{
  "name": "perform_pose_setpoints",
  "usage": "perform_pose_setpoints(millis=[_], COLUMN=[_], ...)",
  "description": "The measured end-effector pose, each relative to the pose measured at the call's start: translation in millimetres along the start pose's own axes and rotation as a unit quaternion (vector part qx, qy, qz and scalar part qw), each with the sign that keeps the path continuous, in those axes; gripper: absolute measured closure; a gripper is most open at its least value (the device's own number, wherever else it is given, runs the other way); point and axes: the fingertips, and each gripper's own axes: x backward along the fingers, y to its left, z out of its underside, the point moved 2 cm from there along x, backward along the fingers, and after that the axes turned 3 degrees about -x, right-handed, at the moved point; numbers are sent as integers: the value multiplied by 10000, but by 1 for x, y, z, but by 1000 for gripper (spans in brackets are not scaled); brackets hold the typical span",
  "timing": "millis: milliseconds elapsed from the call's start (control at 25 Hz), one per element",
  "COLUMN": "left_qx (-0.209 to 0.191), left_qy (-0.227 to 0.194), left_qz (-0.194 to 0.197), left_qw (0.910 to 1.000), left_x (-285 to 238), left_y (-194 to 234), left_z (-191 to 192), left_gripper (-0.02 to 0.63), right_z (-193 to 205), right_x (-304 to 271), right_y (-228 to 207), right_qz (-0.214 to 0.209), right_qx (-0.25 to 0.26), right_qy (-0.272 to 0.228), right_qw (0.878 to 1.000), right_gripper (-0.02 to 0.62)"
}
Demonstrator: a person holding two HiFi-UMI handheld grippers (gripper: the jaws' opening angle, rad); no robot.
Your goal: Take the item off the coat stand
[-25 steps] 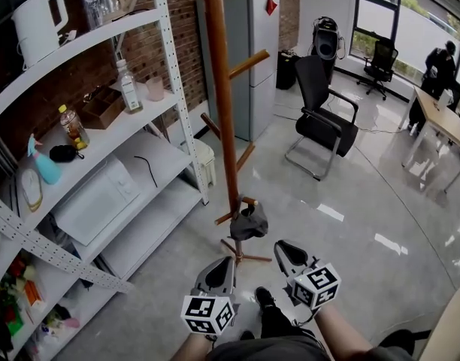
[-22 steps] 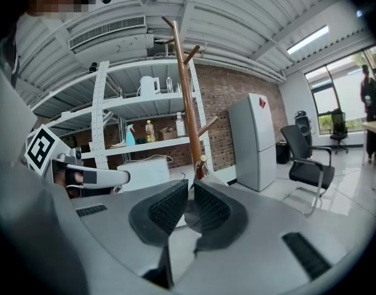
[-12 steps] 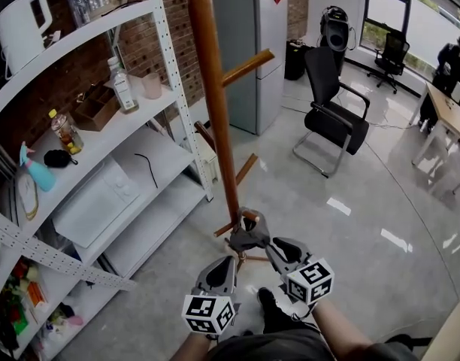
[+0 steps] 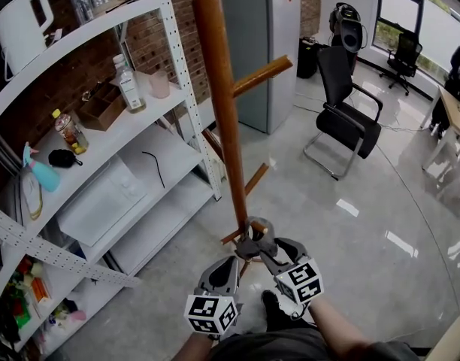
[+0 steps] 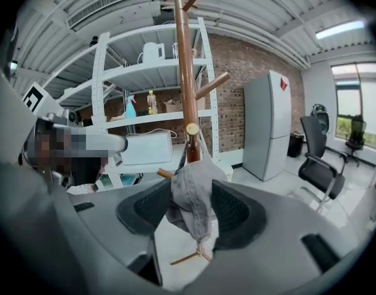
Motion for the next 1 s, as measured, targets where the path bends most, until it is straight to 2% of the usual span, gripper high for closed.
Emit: perform_pose_setpoints(millis=[600, 800, 1000], left_qx=[-30, -27, -41], left_qy=[77, 105, 76], left_qz=[-161, -155, -179], left_qw=[9998, 9998, 9998], left_x=[-11, -11, -10], left_y=[8, 7, 5], left_z=[-3, -2, -2], left_gripper=[600, 600, 600], right_z=[1, 3, -1], right_x=[-26, -28, -26], right_y=[-7, -10, -10], right_qz=[-22, 37, -3], right_qx=[328, 439, 460], right_qy=[384, 438, 380], right_qw=[9987, 9981, 9982], right_gripper=[407, 494, 512])
